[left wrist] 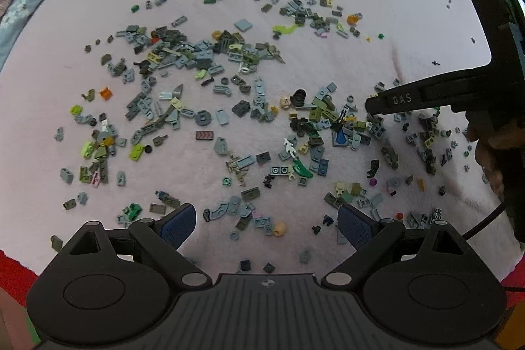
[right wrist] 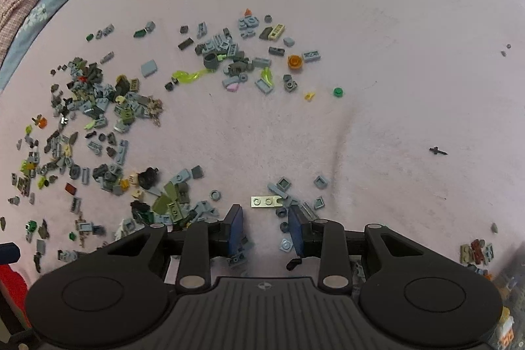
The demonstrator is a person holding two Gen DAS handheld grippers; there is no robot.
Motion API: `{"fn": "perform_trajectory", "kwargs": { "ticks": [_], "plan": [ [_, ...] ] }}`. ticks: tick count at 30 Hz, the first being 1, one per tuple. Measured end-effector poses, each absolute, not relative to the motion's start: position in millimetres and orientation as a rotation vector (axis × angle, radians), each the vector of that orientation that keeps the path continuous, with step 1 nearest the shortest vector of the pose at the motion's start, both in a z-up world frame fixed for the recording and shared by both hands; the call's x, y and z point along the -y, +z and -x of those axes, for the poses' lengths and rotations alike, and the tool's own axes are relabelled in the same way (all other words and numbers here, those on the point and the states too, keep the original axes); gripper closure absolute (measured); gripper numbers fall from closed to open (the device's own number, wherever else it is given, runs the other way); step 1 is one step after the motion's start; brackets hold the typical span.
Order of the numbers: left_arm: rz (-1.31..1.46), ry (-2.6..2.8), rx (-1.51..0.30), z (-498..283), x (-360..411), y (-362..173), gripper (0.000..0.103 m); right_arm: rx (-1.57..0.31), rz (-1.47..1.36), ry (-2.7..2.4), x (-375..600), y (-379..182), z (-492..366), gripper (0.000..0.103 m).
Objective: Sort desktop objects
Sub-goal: 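Close the left tool on a dark brick while the right tool grasps a grey plate, then carry both held bricks over the clear plastic box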
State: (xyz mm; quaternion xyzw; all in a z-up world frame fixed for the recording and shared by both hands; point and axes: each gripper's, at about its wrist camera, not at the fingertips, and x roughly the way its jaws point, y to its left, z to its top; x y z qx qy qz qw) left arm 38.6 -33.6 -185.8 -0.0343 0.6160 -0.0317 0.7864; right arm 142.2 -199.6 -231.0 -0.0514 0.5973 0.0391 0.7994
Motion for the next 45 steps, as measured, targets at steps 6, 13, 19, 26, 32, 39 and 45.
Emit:
{"fn": "perform_trajectory", "kwargs": {
  "ticks": [6,13,19,26,32,39,45],
  "plan": [
    [0.079,-0.062,-1.339,-42.9,34.0,-190.4,0.009,-1.282,0.114,0.105,199.2,-232.6,-148.8,0.069],
    [0.058,-0.087,-1.316,-56.2,41.0,-191.4,0.009,-1.273,0.116,0.12,199.3,-229.8,-150.6,0.08],
    [0.018,-0.15,-1.239,-87.9,62.3,-198.6,0.029,-1.283,0.066,0.09,211.0,-226.7,-142.5,0.08],
    [-0.087,-0.212,-1.198,-122.0,75.3,-220.6,0.055,-1.294,0.036,0.086,220.7,-225.8,-135.0,0.08],
    [-0.092,-0.242,-1.228,-139.6,66.6,-238.1,0.076,-1.288,0.025,0.09,223.6,-225.9,-133.7,0.08],
    [-0.076,-0.252,-1.22,-139.6,60.4,-234.0,0.088,-1.285,0.024,0.092,224.6,-225.7,-133.6,0.08],
    [-0.022,-0.246,-1.174,-132.6,57.8,-208.1,0.088,-1.286,0.004,0.077,227.1,-215.5,-132.8,0.08]
  ]
}}
